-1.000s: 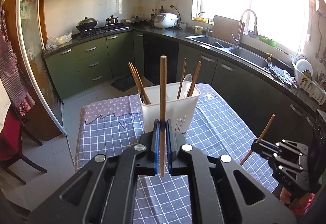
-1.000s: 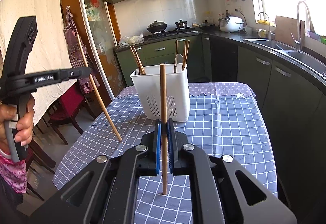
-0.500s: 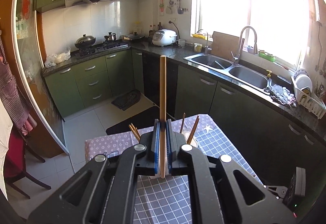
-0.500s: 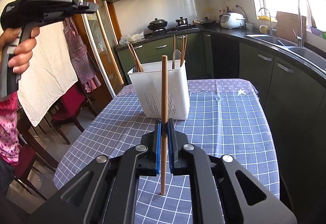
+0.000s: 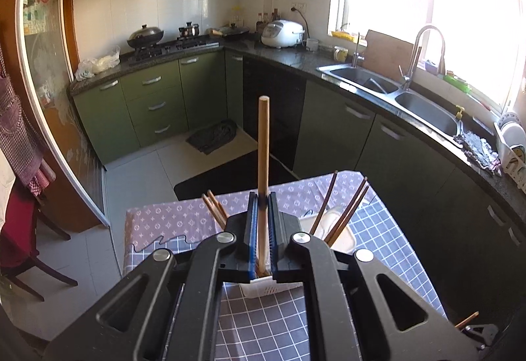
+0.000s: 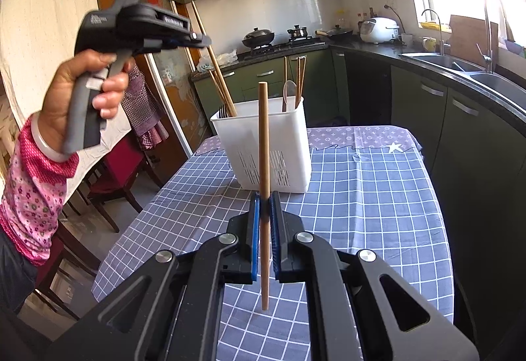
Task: Organize utensils
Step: 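Lower the chopstick into the holder and open the left gripper, then lower the chopstick into the holder and open the right gripper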
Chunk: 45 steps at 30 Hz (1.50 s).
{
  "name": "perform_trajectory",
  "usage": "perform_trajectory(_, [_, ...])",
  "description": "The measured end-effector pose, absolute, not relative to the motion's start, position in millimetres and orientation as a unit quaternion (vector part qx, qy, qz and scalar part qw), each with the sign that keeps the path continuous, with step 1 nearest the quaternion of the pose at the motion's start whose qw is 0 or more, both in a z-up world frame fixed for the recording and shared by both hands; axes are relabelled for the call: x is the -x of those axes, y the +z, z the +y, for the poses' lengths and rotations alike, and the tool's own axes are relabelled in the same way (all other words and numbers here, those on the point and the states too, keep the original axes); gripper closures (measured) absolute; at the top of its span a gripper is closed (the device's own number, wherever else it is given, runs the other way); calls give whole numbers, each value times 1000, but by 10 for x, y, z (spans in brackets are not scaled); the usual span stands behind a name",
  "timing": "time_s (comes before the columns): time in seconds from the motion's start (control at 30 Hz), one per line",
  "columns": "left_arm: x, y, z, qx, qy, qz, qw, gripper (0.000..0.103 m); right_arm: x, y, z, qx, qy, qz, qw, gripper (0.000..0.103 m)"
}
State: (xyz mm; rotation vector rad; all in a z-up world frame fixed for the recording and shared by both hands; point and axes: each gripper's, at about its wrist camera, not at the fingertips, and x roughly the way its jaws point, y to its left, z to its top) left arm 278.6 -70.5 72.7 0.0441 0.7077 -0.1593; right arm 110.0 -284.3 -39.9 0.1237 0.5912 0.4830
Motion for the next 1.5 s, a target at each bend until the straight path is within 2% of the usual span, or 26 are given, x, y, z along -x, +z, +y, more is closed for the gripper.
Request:
perform_trajectory(0.13, [-2844, 356, -706, -28, -81, 381, 921, 97, -1127, -126, -2836, -57, 243, 266, 931, 96])
perform_trajectory(0.27, [-2768, 162, -672, -30, -80, 386, 918, 81, -1191, 258, -2819, -53, 251, 232, 938, 96])
perform_trajectory(0.37, [-2585, 190, -609, -19, -78, 365, 928, 79, -1345, 580, -2795, -58, 249, 204, 945, 96])
perform_trajectory(0.5, [-2129, 315, -495, -12, -57, 309, 949, 49, -1680, 1001, -2722, -65, 238, 164, 955, 96])
perform_trajectory(0.7, [-1454, 299, -389, -20, -12, 249, 968, 37, -2284, 1314, -2511, -68, 214, 138, 965, 96])
perform_trajectory(0.8, [-1209, 228, -299, -11, 7, 232, 973, 27, -2590, 1225, -2368, -52, 198, 155, 966, 96])
perform_trajectory(0.87, [-1068, 171, -242, -5, 22, 222, 975, 25, -2798, 1083, -2298, -49, 193, 176, 964, 96])
perform_trajectory(1.27, [-791, -196, -125, 37, 22, 246, 968, 19, -3190, 130, -2028, -23, 189, 258, 947, 96])
perform_trajectory(1.33, [-802, -219, -151, 33, 18, 251, 967, 19, -3155, 41, -2025, -22, 193, 263, 945, 89])
perform_trajectory(1.37, [-796, -230, -152, 34, 17, 252, 967, 19, -3094, 20, -2036, -24, 193, 261, 946, 79])
perform_trajectory(1.4, [-795, -233, -166, 35, 16, 251, 967, 18, -3019, 17, -2059, -27, 194, 257, 946, 74])
perform_trajectory(1.47, [-771, -237, -186, 33, 16, 248, 968, 18, -2799, 40, -2132, -36, 199, 244, 948, 73])
perform_trajectory(1.5, [-763, -237, -200, 32, 15, 247, 968, 17, -2662, 50, -2182, -39, 201, 237, 950, 65])
